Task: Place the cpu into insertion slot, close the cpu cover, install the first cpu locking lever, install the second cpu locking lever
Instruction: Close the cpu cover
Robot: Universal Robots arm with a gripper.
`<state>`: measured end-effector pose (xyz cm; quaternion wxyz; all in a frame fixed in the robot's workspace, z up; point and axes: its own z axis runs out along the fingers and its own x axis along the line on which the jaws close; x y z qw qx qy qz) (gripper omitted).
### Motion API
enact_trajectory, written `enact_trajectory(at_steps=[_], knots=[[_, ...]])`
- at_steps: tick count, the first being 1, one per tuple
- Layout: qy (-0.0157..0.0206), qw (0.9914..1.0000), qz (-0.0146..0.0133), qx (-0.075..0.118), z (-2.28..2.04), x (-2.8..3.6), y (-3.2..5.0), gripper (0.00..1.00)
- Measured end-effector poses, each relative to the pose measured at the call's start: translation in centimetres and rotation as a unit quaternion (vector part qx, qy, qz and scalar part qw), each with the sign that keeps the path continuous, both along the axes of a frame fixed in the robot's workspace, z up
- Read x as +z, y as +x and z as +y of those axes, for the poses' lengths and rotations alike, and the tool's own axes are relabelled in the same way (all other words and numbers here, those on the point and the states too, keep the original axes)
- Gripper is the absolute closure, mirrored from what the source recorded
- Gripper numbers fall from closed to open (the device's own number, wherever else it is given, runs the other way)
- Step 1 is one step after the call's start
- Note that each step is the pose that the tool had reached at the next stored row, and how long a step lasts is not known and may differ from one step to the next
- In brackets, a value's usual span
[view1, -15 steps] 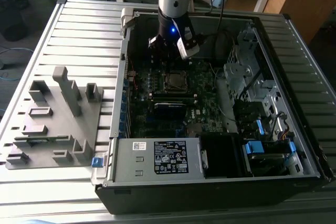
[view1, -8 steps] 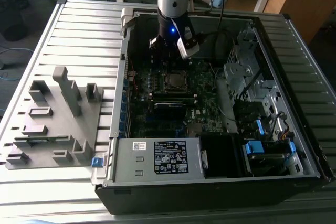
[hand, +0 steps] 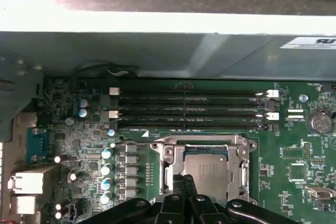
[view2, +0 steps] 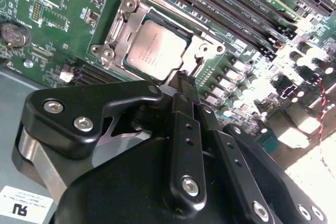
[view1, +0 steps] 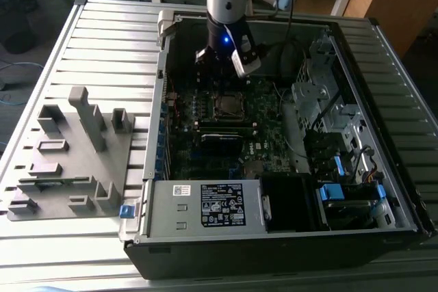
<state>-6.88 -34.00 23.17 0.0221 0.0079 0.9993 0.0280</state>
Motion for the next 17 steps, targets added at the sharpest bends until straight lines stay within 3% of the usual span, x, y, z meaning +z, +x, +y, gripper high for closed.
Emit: enact_trajectory(at_steps=[4, 14, 17], knots=[[0.0000, 0.99996, 0.0000, -0.009, 0.00, -0.05, 0.43, 0.89], [-0.0002, 0.99984, 0.0000, -0.018, 0.00, -0.26, 2.48, 0.89], [-0.0003, 0.99982, 0.0000, -0.019, -0.03, -0.47, 2.62, 0.89]])
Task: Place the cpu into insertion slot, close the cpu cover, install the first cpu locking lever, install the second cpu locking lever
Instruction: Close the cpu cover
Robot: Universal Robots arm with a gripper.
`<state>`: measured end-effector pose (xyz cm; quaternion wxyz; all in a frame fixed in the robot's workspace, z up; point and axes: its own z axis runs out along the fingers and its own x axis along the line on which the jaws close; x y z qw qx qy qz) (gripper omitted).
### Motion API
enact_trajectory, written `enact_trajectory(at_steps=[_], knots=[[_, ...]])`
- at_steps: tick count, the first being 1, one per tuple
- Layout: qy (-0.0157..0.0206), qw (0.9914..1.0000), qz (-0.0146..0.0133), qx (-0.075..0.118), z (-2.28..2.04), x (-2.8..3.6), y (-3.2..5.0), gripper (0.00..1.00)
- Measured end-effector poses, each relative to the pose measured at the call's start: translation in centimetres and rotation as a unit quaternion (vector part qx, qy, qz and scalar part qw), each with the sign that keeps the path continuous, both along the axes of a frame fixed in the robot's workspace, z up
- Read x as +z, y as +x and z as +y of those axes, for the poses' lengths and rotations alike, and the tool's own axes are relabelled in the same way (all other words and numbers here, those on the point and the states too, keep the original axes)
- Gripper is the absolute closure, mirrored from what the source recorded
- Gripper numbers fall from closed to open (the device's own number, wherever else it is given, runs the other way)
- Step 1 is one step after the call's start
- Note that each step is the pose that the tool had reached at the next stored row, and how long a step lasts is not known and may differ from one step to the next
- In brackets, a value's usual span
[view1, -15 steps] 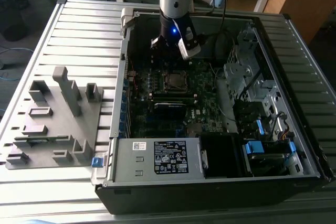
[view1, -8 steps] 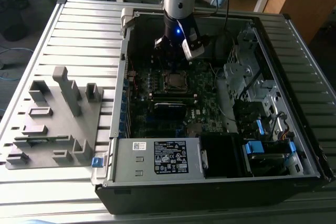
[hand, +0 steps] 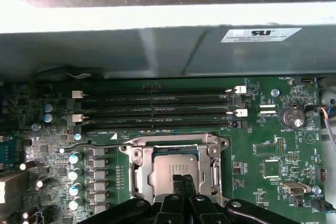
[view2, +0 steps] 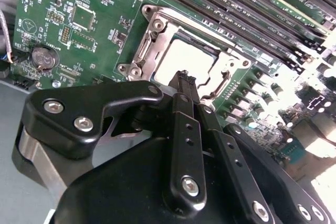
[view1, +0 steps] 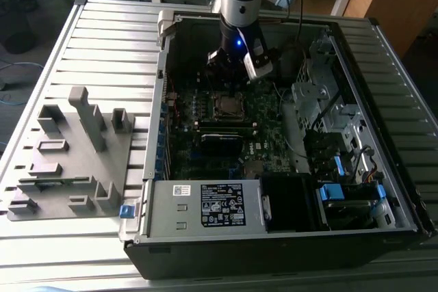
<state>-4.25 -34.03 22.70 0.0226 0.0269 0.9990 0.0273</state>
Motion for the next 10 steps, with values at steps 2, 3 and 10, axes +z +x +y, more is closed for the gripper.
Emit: enact_trajectory(at_steps=[2, 3, 10], knots=[[0.0000, 1.00000, 0.0000, -0.001, -0.05, -0.15, 0.00, 0.89], [0.0000, 1.00000, 0.0000, -0.001, -0.07, -0.23, 0.00, 0.89], [-0.0001, 0.99998, 0.0001, -0.006, -0.10, -0.65, 0.00, 0.89]])
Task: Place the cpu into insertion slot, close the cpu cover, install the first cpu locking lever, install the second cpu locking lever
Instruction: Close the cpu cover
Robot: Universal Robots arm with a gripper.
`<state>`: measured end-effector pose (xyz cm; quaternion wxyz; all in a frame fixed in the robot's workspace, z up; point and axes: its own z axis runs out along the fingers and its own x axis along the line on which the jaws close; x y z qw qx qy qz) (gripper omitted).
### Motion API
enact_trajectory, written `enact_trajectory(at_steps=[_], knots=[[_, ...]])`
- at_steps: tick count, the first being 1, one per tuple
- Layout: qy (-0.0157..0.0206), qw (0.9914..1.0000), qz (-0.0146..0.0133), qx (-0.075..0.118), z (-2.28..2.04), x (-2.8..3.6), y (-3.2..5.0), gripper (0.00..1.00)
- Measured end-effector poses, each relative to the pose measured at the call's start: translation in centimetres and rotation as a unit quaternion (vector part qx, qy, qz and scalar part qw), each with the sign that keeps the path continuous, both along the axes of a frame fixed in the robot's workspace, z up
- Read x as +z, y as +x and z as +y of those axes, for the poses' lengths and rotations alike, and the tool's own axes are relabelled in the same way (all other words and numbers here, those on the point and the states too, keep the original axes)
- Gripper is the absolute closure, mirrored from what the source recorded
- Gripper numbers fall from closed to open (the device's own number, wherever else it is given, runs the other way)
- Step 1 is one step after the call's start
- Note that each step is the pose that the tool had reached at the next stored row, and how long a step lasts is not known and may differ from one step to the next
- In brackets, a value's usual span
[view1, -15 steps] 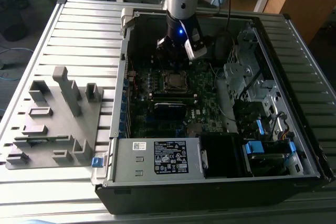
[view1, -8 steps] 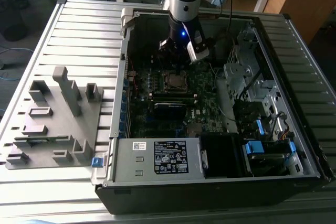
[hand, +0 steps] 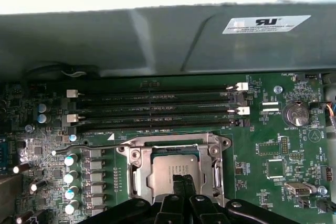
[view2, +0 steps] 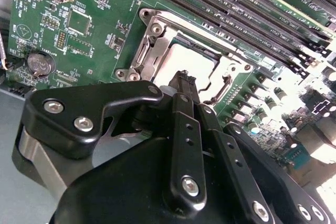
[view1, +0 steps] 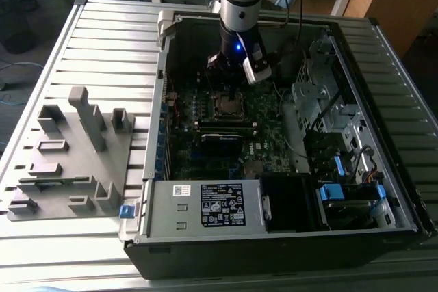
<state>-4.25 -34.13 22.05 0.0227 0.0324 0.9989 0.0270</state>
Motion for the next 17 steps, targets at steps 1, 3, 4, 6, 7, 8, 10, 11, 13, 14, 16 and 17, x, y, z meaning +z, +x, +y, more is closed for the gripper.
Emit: enact_trajectory(at_steps=[1, 3, 4, 6, 7, 8, 10, 11, 13, 14, 16, 17], knots=[[0.0000, 1.00000, 0.0000, 0.000, 0.00, 0.00, 0.00, 0.89], [-0.0001, 1.00000, 0.0002, 0.000, 0.00, -0.02, 0.01, 0.89], [-0.0006, 0.99999, 0.0034, 0.000, 0.01, -0.06, 0.04, 0.89], [-0.0028, 0.99996, 0.0082, 0.000, 0.00, -0.08, 0.06, 0.89], [-0.0031, 0.99996, 0.0083, 0.000, 0.00, -0.08, 0.06, 0.89], [-0.0033, 0.99996, 0.0083, 0.000, 0.00, -0.07, 0.06, 0.89], [-0.0037, 0.99996, 0.0083, 0.000, -0.01, -0.08, 0.06, 0.89], [-0.0038, 0.99996, 0.0083, 0.000, -0.05, -0.09, 0.06, 0.89], [-0.0038, 0.99996, 0.0083, 0.000, -0.16, -0.11, 0.06, 0.89], [-0.0037, 0.99996, 0.0083, 0.000, -0.18, -0.14, 0.06, 0.89], [-0.0038, 0.99996, 0.0083, 0.000, -0.19, -0.22, 0.01, 0.89], [-0.0038, 0.99996, 0.0084, -0.001, -0.19, -0.27, -0.09, 0.89]])
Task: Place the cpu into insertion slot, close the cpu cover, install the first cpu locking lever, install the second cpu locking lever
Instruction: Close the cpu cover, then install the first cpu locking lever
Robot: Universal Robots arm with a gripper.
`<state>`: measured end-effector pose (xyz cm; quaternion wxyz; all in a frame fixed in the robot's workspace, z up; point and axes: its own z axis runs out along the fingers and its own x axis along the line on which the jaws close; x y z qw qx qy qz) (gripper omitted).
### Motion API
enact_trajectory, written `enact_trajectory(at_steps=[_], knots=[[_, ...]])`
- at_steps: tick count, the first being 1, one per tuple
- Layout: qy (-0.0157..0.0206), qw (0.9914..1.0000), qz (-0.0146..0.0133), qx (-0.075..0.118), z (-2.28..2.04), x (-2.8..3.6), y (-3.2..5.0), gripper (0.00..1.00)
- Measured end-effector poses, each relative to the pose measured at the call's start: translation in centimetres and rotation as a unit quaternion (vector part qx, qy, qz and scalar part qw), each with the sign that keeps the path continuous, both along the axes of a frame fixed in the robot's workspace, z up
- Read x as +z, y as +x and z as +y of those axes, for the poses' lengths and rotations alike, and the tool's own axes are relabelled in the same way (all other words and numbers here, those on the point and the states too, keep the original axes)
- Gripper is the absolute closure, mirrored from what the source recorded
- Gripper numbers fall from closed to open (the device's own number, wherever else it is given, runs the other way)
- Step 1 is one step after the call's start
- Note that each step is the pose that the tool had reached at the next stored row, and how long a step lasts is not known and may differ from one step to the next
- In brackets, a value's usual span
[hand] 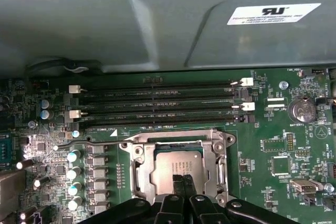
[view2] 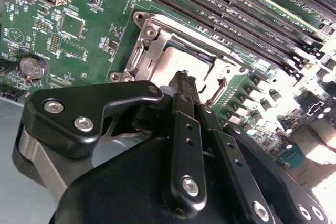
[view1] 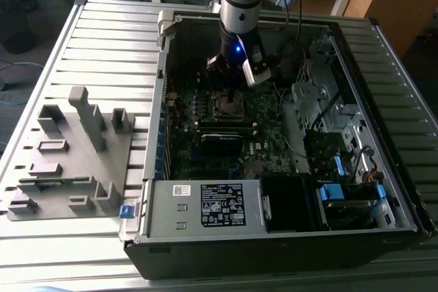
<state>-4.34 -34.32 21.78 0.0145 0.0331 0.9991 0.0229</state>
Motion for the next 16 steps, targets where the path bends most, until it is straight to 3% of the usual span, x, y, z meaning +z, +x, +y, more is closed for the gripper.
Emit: enact_trajectory(at_steps=[7, 16], knots=[[0.0000, 1.00000, 0.0000, -0.001, 0.00, -0.14, -0.22, 0.89], [0.0000, 1.00000, 0.0001, -0.001, 0.00, 0.20, -0.22, 0.89]])
